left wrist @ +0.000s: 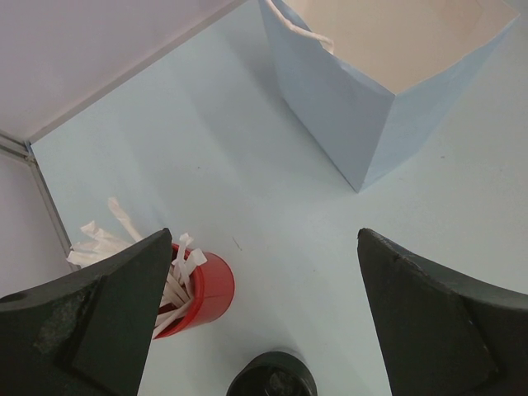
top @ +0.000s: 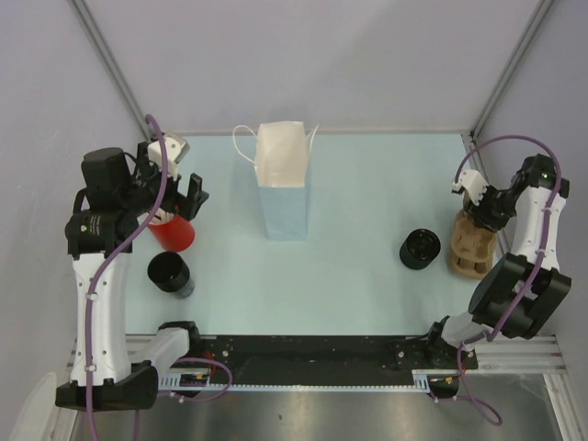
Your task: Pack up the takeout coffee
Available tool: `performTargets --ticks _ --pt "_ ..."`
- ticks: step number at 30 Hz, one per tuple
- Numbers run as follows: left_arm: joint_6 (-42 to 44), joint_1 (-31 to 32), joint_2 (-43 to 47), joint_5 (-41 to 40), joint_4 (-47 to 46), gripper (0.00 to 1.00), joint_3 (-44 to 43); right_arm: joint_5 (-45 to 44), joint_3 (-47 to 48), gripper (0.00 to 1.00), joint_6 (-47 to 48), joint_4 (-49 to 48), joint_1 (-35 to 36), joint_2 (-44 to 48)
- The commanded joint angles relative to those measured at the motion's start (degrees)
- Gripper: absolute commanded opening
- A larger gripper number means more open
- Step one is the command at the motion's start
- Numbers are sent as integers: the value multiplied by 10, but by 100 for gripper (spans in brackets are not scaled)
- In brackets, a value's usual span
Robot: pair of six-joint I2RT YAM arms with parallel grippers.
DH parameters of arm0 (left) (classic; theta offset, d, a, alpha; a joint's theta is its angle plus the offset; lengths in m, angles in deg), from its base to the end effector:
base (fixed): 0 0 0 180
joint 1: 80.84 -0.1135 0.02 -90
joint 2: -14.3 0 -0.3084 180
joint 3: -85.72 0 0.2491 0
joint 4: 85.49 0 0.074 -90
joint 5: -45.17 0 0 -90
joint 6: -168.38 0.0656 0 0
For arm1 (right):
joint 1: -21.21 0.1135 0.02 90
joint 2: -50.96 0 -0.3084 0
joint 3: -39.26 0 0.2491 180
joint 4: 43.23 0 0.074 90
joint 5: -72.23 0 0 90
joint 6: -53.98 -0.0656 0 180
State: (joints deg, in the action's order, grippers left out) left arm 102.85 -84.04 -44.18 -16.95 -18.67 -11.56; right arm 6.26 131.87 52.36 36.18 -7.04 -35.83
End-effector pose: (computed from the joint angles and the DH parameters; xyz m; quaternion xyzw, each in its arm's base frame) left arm 0.1709 -0.0212 0.4705 0.2755 0.7948 -0.0810 0.5346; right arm 0.2667 -0.1130 0.3182 -0.5107 0.8229 -0.0106 0.2486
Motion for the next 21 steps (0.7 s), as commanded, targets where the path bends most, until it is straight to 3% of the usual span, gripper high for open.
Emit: performTargets --ticks 1,9,21 --pt "5 -2 3 24 -7 99 -7 43 4 34 -60 -38 23 57" --pt "3 7 15 36 -30 99 1 57 4 34 -152 -60 122 101" --pt "-25 25 40 45 -88 100 64 20 4 33 -341 -121 360 66"
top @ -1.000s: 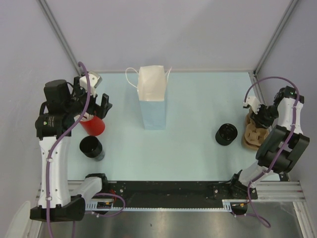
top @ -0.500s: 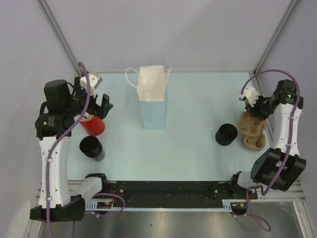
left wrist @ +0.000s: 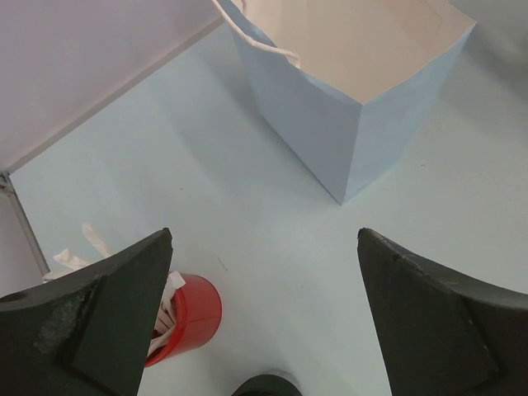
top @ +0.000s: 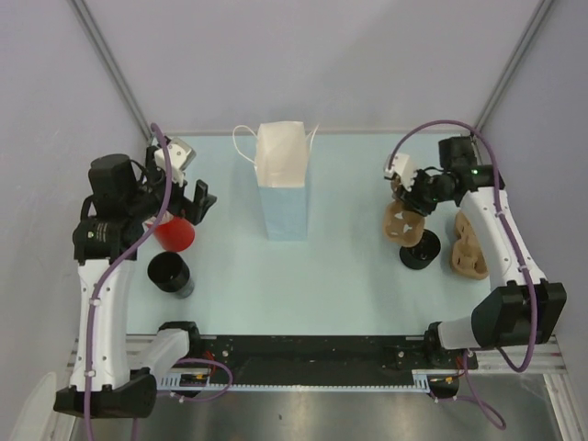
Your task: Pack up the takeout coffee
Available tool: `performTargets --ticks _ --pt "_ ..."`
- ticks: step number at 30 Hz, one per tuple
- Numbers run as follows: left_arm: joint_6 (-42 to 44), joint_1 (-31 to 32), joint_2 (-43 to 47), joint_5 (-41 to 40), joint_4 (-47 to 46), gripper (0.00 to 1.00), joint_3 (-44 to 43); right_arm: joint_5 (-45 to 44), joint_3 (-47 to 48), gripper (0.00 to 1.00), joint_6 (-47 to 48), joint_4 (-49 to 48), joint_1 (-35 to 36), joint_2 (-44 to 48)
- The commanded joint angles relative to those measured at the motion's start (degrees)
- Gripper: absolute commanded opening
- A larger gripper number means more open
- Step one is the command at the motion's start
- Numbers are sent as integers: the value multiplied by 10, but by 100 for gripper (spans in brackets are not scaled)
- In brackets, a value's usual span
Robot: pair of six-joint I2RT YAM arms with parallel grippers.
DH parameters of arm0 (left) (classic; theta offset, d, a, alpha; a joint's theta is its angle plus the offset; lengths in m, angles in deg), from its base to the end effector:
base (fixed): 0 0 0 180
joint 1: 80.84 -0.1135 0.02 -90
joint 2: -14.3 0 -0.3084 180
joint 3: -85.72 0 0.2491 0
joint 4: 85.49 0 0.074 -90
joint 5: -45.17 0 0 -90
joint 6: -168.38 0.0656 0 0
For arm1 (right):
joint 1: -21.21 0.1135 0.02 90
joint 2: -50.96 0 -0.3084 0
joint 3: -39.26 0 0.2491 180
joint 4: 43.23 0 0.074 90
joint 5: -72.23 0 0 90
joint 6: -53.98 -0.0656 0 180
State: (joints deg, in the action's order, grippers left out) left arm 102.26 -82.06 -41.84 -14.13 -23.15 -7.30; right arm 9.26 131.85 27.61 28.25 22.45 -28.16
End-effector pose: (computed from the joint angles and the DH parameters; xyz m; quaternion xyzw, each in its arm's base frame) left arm 0.1658 -0.0300 0.4630 0.2988 0.7717 -0.1066 0.5512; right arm 0.2735 0.0357 0.3621 -0.5557 0.7543 0.0534 0.3455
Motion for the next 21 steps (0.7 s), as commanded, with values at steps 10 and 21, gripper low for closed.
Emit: performTargets --ticks 10,21 --pt "-45 5 38 -23 -77 100 51 -53 4 32 -207 -95 188 -120" --pt "-50 6 60 -36 -87 100 70 -122 -23 36 -271 -164 233 -182"
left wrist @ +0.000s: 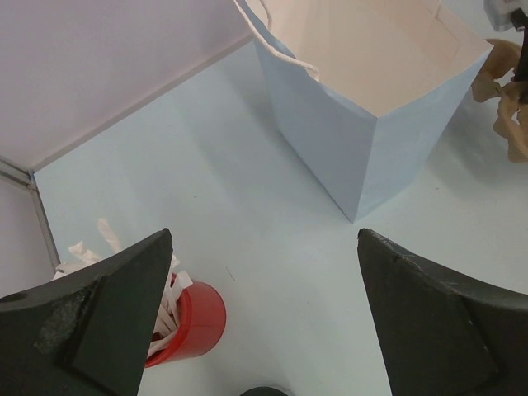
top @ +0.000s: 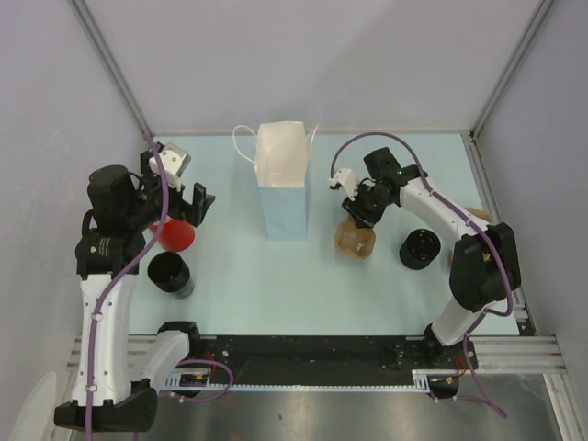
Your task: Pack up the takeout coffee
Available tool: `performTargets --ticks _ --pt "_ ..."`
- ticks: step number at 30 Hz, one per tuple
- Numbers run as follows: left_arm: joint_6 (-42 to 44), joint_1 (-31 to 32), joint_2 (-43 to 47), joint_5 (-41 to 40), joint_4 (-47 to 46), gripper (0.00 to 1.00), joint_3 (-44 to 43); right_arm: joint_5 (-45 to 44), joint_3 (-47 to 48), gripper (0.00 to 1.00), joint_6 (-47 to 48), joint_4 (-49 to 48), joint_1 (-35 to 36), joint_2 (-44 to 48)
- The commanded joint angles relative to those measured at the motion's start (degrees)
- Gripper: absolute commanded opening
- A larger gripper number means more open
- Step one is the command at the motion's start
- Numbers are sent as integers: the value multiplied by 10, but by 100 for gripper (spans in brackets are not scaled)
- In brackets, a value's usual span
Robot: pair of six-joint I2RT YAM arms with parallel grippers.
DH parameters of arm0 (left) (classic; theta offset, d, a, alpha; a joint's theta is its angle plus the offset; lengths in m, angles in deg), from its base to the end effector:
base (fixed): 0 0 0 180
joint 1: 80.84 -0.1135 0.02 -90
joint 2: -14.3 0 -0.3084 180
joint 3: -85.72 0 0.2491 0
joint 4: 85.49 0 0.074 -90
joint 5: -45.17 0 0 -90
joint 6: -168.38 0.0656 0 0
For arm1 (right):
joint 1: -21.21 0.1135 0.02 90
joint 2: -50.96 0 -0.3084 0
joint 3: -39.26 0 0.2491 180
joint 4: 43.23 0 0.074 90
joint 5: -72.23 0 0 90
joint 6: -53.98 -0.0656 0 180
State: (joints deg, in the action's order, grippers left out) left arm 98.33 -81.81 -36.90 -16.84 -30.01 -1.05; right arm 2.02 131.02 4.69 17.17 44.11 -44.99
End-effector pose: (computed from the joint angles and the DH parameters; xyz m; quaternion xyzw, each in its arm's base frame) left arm 0.1539 -0.0282 0.4538 0.2679 0.7606 -0.0935 0.5839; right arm 0.3217 0.1600 0.2794 -0.5386 0.7968 0.1321 0.2400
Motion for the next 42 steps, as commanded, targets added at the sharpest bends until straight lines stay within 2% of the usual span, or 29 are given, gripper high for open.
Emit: performTargets --ticks 1,9,19,25,33,39,42 --pt "-10 3 10 -10 -18 99 9 -57 -22 36 -56 -61 18 -17" --pt "-12 3 15 -15 -20 99 13 -94 -34 38 -94 -102 18 -47" --pt "-11 2 17 -18 -23 99 20 -70 -46 70 -70 -94 17 -54" --pt "-10 2 19 -15 -23 99 23 -67 -52 78 -60 -114 19 -61" --pt "-11 -2 20 -10 -23 99 23 -59 -57 73 -48 -118 18 -81" --pt "-13 -3 20 -7 -24 99 24 -59 -63 61 -43 -125 18 -80" --pt "-14 -5 19 -5 -23 99 25 -59 -62 59 -42 -126 18 -82"
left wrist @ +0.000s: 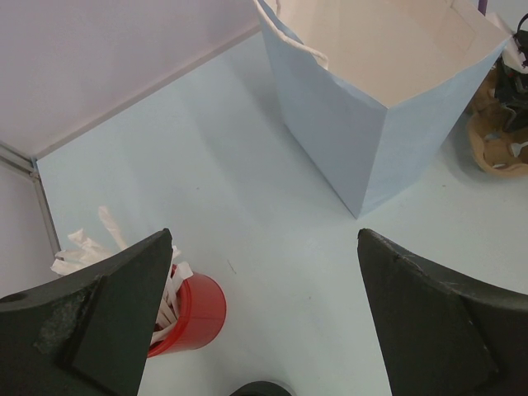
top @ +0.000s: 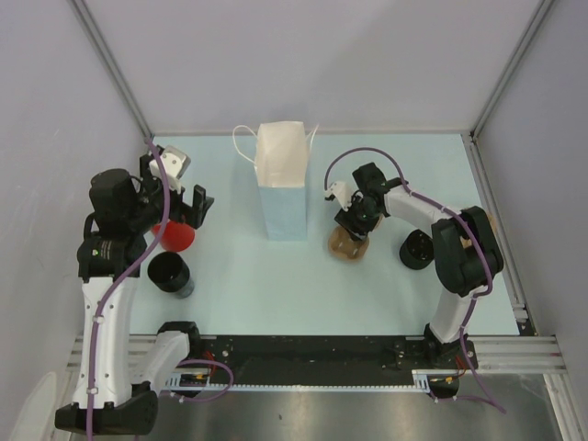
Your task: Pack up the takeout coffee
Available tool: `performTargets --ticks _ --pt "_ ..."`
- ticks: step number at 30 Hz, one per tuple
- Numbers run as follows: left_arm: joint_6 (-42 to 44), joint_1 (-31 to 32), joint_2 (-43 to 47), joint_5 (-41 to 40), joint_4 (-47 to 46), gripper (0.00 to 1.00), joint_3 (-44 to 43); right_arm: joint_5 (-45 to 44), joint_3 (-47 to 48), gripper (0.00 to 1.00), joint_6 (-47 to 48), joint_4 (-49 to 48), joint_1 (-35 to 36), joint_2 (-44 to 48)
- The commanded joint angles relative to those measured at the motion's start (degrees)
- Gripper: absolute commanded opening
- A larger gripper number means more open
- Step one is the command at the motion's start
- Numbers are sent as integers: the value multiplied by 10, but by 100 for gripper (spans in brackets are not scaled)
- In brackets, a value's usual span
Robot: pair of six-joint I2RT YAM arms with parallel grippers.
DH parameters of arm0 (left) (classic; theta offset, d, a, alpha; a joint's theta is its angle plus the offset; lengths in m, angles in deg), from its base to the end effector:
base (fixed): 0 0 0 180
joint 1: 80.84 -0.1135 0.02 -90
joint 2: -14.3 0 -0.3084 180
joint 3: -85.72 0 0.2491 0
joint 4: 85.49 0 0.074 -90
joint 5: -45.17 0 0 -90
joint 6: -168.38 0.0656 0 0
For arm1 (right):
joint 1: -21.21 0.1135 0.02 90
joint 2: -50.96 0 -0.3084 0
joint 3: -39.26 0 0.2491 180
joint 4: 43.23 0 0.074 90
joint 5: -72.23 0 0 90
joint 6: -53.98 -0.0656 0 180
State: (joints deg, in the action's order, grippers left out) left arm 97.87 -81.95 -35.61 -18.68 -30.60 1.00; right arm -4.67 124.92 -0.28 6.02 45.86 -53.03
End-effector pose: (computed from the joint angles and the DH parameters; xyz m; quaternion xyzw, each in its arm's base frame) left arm 0.1513 -0.0260 0.4460 0.2555 0.7674 -0.0826 0.5823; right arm 0.3425 0.1735 0.2069 -0.5093 0.8311 0.0927 0.2030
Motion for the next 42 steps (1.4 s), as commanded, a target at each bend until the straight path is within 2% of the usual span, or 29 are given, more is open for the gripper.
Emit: performTargets --ticks 1,8,20,26,30,37,42 --pt "-9 -4 7 14 -18 99 5 7 -1 59 7 -16 1 -3" --pt "-10 -5 5 17 -18 99 5 0 -2 56 2 -24 3 -6" --pt "-12 -7 4 20 -18 100 3 -5 -5 28 -6 -33 8 8" --pt "-11 -7 3 21 -13 99 -6 -27 -5 27 -4 -23 1 62" --pt "-5 -7 -4 27 -4 99 -20 -44 -4 27 0 -24 -23 133" --pt "24 0 -53 47 40 100 -117 -108 4 27 16 -62 -76 247" --pt "24 7 -111 25 47 99 -196 -163 21 27 20 -143 -86 300"
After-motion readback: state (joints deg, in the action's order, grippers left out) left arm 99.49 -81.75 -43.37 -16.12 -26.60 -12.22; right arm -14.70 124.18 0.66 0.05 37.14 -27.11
